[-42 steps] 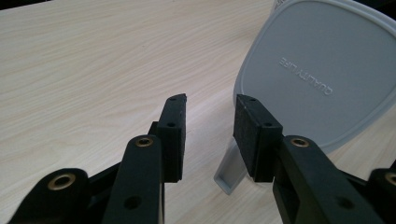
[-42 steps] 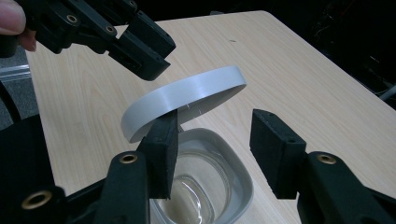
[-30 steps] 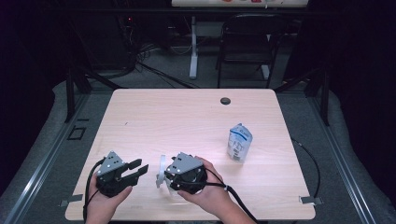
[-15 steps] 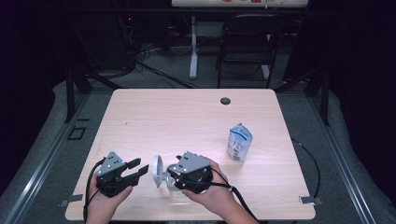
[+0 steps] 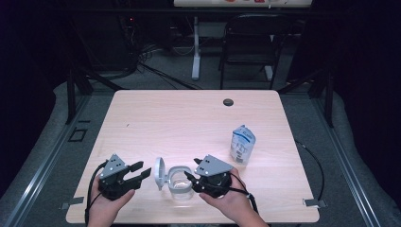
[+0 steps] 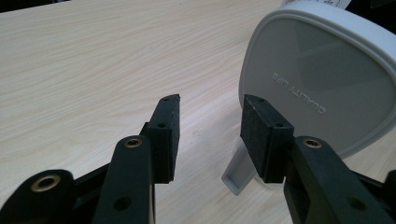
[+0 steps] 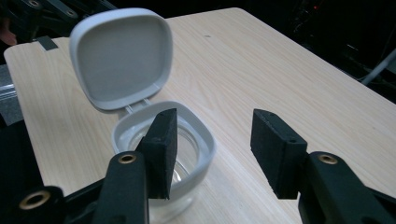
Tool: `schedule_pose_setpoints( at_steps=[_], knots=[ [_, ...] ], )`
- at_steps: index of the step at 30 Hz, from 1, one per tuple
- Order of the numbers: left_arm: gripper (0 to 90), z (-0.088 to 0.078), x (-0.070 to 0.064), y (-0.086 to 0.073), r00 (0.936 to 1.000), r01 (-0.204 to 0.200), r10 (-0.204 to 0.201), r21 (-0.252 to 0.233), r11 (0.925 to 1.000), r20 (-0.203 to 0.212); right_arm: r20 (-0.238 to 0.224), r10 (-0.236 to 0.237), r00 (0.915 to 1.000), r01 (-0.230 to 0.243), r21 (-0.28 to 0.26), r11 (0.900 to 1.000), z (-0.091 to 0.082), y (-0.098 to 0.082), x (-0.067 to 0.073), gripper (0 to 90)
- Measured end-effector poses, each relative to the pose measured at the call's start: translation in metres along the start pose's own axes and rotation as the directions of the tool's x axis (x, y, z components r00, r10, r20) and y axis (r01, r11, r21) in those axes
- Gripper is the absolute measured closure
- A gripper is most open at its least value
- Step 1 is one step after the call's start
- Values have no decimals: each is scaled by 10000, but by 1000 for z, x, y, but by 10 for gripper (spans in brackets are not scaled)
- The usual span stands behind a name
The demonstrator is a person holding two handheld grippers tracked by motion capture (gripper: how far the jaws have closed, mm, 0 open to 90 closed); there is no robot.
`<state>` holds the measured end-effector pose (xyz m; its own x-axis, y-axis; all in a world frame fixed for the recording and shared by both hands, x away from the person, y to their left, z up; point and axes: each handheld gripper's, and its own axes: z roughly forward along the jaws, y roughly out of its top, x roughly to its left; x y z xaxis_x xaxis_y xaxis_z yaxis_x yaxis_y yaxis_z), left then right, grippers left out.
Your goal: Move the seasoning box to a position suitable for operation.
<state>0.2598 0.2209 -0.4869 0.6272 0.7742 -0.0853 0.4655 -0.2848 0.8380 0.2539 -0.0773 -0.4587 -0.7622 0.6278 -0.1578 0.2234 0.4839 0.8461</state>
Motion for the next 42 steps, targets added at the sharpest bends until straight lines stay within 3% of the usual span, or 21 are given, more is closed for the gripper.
schedule_pose_setpoints(
  at_steps=[9,17,26,33,36,42],
  knots=[
    [574,-4,3,1,10000,50,-51,-171,9998,-59,436,541,9976,-552,240,9982,-12,-24,-16,511],
    [572,-5,4,1,9999,137,-138,-162,9998,-74,1137,923,9892,-951,192,9953,-31,-43,-38,511],
    [573,-7,6,0,9998,177,-180,-235,9996,-118,2072,1272,9700,-1308,35,9914,-50,-55,-64,537],
    [574,-5,6,0,9998,146,-148,-149,9998,-133,2430,1891,9514,-2028,324,9787,-60,-67,-84,625],
    [574,-6,7,-1,9998,148,-149,-101,9998,-145,2670,2183,9387,-2332,251,9721,-62,-71,-91,632],
    [575,-3,6,-1,9998,166,-168,-132,9998,-127,2955,2510,9218,-2701,249,9625,-65,-73,-106,632]
  ],
)
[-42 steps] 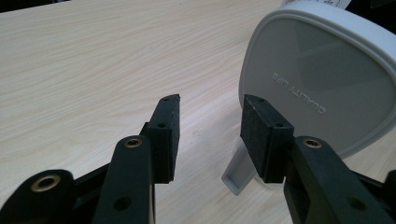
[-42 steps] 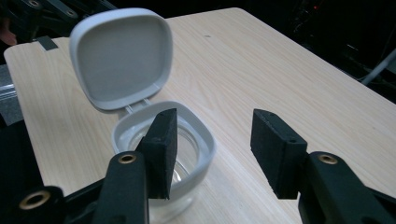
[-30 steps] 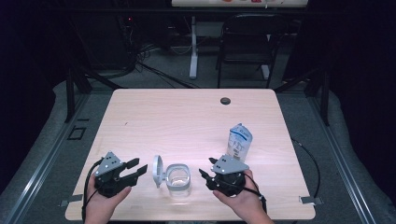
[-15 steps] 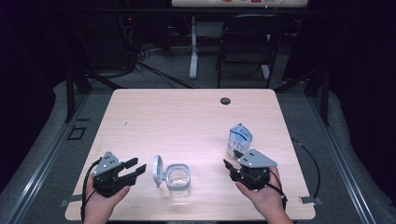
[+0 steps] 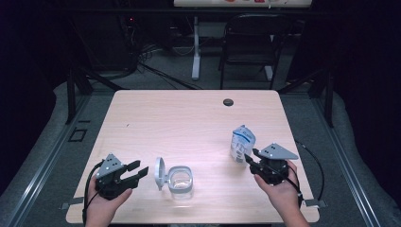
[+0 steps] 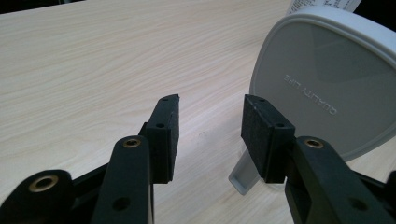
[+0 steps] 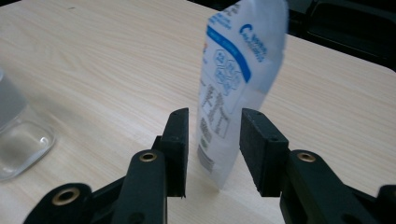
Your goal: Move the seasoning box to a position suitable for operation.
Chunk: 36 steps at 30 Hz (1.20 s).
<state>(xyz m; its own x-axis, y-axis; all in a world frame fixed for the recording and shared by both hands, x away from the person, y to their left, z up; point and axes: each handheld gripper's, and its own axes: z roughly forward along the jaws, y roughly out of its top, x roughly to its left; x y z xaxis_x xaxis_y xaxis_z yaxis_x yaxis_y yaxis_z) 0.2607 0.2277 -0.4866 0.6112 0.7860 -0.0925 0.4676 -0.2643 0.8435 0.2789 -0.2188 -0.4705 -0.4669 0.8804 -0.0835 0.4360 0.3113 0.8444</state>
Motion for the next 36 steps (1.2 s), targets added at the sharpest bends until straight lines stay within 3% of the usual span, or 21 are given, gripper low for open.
schedule_pose_setpoints(
  at_steps=[9,27,36],
  knots=[
    [576,1,1,-1,10000,34,-34,45,10000,16,134,852,9963,-852,15,9964,14,3,-20,607],
    [582,1,4,-2,10000,99,-99,101,9999,-2,93,684,9976,-686,308,9972,41,15,-17,638],
    [583,0,6,-3,9999,101,-101,114,9999,-31,204,822,9964,-831,440,9956,45,18,-17,791]
  ],
)
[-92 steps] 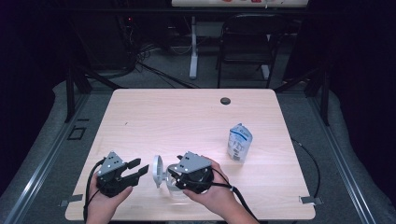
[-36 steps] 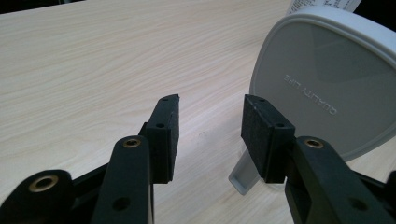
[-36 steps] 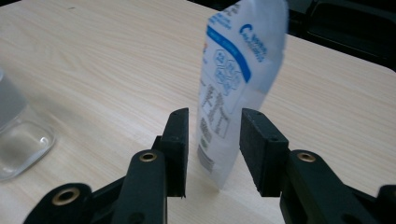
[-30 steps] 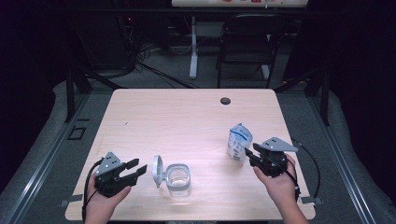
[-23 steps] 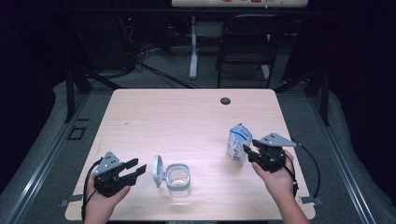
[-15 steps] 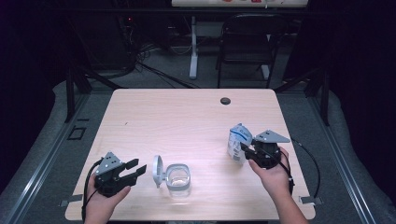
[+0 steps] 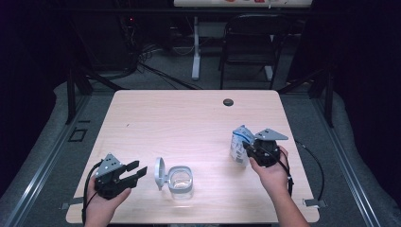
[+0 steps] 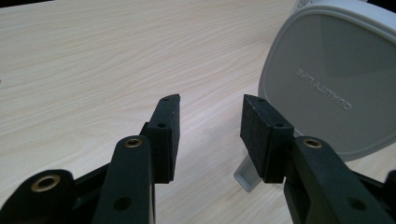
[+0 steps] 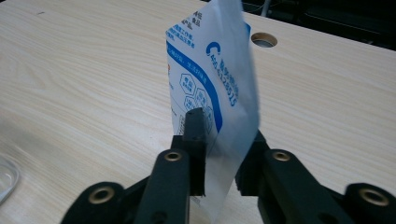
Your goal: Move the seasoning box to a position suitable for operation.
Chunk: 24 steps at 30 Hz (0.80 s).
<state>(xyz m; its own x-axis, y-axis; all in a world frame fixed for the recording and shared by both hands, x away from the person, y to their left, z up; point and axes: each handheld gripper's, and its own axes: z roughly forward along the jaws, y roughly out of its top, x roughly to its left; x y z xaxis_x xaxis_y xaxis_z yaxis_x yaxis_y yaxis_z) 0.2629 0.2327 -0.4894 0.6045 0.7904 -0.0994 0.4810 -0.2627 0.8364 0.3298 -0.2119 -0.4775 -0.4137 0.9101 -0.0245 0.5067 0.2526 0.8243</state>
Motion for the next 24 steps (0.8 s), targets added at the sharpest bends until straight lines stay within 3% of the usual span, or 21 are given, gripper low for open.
schedule_pose_setpoints(
  at_steps=[7,18,24],
  knots=[
    [582,0,1,0,10000,51,-51,5,10000,-26,-22,-33,10000,33,22,10000,0,0,-1,898],
    [582,0,3,-1,9999,103,-103,52,9999,-90,-182,-146,9997,147,29,9999,-2,-1,1,900],
    [583,0,3,-2,9999,102,-102,-18,9999,-90,-389,-299,9988,299,19,9995,-6,-1,9,900]
  ],
)
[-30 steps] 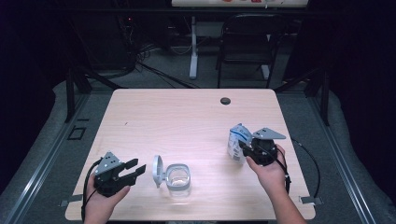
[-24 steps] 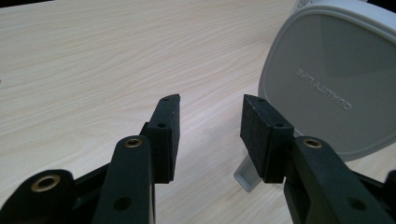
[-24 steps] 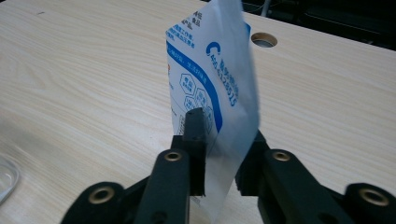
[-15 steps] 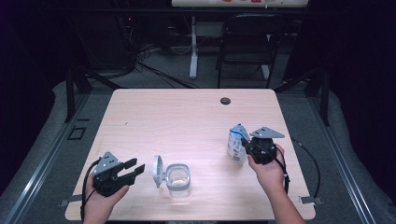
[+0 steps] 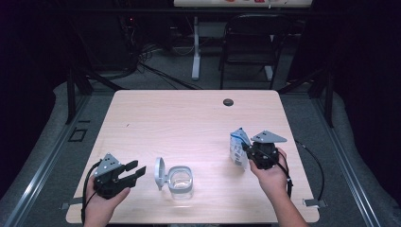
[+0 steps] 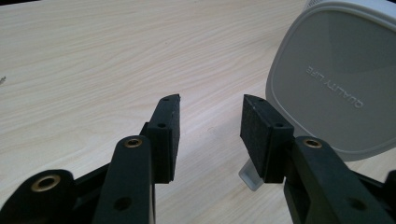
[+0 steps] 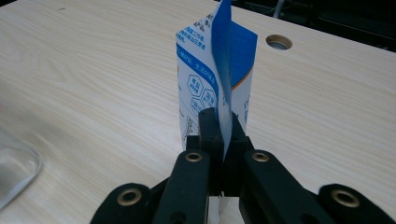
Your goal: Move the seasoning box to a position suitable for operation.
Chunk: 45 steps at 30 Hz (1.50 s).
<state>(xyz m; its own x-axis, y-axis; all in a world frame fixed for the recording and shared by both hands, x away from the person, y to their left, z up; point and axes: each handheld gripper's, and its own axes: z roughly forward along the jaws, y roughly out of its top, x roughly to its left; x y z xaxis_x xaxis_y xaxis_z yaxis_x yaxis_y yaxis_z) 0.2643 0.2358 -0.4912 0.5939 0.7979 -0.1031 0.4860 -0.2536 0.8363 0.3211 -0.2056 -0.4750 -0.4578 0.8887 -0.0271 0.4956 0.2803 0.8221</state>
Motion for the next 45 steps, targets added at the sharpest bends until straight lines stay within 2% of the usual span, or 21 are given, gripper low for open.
schedule_pose_setpoints(
  at_steps=[8,13,15,22,27,31,39,45],
  knots=[
    [583,-1,1,0,10000,18,-18,29,10000,-11,-491,-345,9982,343,-51,9994,-7,-3,12,900],
    [585,-1,1,0,10000,0,1,91,10000,-41,-802,-736,9941,729,-107,9973,-13,-5,22,900],
    [585,-1,1,0,10000,-7,7,94,10000,-31,-945,-749,9927,732,-210,9971,-16,-7,26,900],
    [585,-1,1,0,10000,-11,11,112,9999,-21,-1178,-1009,9879,982,-279,9948,-25,-15,29,900],
    [585,0,0,0,10000,6,-6,82,10000,-19,-1179,-1207,9857,1167,-404,9923,-31,-21,29,900],
    [585,1,0,-1,10000,19,-18,105,9999,-14,-1361,-1115,9844,1067,-420,9934,-34,-26,28,900],
    [584,1,1,-2,10000,9,-8,109,9999,-15,-1394,-1041,9847,984,-472,9940,-35,-31,26,898],
    [584,1,1,-1,10000,4,-3,86,10000,-15,-1521,-826,9849,744,-588,9955,-35,-32,25,848]
  ],
)
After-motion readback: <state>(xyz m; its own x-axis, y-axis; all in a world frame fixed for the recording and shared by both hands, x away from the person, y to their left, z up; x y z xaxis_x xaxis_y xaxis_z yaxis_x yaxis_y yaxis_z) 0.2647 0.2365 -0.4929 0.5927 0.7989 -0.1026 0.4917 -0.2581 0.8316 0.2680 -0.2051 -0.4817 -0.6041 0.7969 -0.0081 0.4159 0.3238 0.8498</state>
